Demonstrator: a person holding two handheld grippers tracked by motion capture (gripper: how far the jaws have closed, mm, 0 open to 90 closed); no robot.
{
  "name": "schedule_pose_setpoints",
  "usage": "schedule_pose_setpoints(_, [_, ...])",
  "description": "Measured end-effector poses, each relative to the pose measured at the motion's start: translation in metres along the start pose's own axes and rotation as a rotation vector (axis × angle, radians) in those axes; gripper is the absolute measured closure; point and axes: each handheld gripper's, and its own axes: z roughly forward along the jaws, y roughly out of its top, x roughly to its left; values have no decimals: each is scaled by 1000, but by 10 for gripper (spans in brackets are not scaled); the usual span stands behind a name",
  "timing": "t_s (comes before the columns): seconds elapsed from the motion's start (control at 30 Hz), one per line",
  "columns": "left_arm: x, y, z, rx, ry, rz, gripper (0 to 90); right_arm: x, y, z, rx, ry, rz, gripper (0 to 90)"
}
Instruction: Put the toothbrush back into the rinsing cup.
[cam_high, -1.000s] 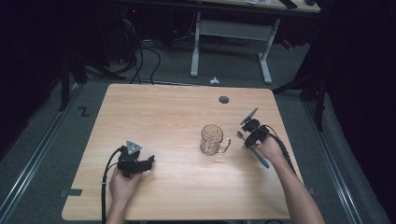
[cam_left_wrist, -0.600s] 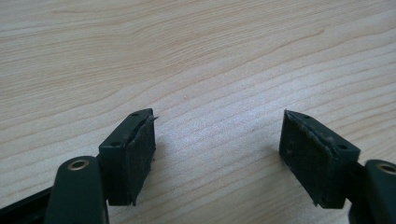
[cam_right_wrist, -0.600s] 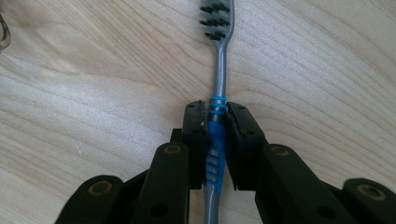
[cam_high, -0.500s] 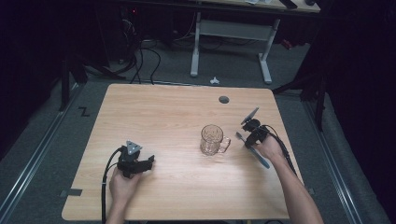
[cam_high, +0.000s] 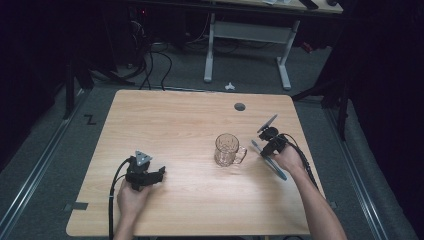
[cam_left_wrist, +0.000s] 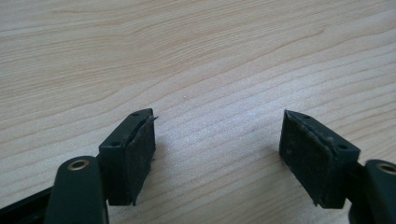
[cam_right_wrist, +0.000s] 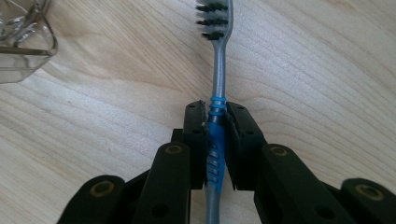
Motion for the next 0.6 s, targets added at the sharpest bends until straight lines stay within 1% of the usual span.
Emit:
schedule_pose_setpoints(0.03, [0,0,0,1,0,2,275,0,0,-1,-5,-2,1,796])
schedule_pose_setpoints(0.07, [0,0,0,1,1,1,275,1,-2,-4,-21,2,-4,796])
schedule_pose_setpoints(0.13, [0,0,0,2,2,2,275,1,-2,-6,-26,3,-4,796])
schedule_pose_setpoints(0.27, [0,0,0,2,2,3,275,3,-4,-12,-58,12,-7,797])
schedule_pose_setpoints(0.3, [0,0,0,2,2,2,276,4,-5,-14,-63,9,4,797])
schedule_pose_setpoints(0.33, [0,0,0,2,2,3,276,3,-6,-15,-72,13,-8,796])
schedule_pose_setpoints(0.37, [0,0,0,2,2,3,275,3,-6,-16,-81,13,-10,796])
schedule_pose_setpoints(0.43, [0,0,0,2,3,3,275,4,-7,-17,-92,18,-1,796])
schedule_pose_setpoints(0.6, [-1,0,0,2,4,4,276,3,-11,-21,-122,28,1,797])
